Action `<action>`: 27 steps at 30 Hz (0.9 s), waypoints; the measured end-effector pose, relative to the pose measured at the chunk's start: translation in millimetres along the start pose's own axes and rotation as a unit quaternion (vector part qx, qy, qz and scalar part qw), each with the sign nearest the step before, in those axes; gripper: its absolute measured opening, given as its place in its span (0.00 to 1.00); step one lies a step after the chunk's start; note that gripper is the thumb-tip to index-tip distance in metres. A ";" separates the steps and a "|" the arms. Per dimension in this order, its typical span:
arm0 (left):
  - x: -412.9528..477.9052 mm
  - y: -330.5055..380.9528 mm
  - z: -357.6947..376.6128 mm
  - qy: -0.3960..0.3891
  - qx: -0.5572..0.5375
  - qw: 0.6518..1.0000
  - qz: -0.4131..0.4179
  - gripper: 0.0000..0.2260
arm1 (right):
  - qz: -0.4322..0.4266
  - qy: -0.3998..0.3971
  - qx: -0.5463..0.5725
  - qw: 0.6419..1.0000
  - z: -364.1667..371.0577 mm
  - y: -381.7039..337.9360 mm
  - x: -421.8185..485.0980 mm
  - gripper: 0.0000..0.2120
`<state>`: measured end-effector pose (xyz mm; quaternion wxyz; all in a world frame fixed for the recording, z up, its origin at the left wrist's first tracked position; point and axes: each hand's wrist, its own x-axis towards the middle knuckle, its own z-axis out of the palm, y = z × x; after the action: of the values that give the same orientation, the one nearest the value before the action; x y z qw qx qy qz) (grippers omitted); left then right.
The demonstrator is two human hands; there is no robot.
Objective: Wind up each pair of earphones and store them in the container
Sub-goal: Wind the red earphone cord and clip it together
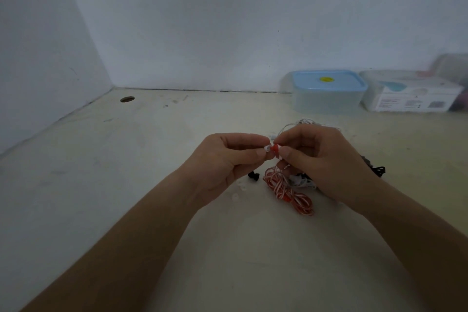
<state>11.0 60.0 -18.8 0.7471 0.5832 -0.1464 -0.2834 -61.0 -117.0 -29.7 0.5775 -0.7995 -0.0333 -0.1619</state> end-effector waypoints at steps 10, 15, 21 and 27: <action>-2.0 1.4 0.4 0.007 0.029 0.999 0.011 0.09 | -0.004 0.003 -0.010 1.000 -0.3 1.0 -0.9 0.05; -3.4 1.7 1.5 0.011 0.049 0.999 0.013 0.09 | -0.008 0.001 -0.016 1.000 -0.2 -1.1 -1.1 0.04; -1.7 0.5 -0.7 0.008 0.060 0.998 0.022 0.09 | -0.008 0.004 -0.026 1.000 -1.7 -1.5 -1.4 0.04; -2.1 0.1 0.6 0.012 0.051 0.998 0.020 0.08 | -0.002 -0.001 -0.012 1.000 -2.3 -3.6 -2.4 0.05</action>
<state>9.1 60.8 -18.3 0.7234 0.6210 -0.1634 -0.2537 -64.6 -117.6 -26.5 0.5673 -0.8066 -0.0335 -0.1628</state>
